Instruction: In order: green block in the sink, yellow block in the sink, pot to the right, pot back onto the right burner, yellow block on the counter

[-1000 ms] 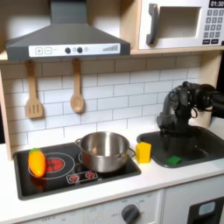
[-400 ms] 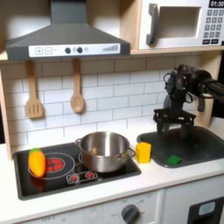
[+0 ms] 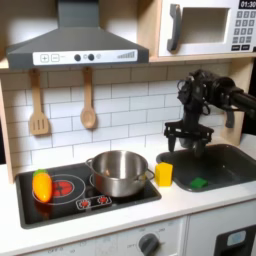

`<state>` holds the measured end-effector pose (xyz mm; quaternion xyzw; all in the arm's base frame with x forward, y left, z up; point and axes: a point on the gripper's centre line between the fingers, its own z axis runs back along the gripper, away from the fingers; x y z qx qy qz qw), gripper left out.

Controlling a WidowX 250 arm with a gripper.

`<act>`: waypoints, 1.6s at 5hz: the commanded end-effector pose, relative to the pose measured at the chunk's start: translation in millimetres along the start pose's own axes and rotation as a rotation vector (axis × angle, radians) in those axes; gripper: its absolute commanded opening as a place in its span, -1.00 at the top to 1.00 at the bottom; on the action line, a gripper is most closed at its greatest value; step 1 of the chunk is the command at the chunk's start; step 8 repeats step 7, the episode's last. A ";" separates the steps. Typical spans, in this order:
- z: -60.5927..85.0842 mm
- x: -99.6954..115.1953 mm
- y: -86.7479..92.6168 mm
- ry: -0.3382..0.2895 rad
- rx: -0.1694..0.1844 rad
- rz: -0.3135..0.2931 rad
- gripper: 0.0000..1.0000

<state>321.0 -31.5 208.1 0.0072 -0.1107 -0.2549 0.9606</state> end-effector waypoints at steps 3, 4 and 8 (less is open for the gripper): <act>9.6 -71.4 -34.7 0.154 -0.044 0.204 -1.00; 11.3 -81.0 -46.2 0.145 -0.047 0.246 -1.00; 13.5 -80.0 -47.9 0.139 -0.050 0.246 -1.00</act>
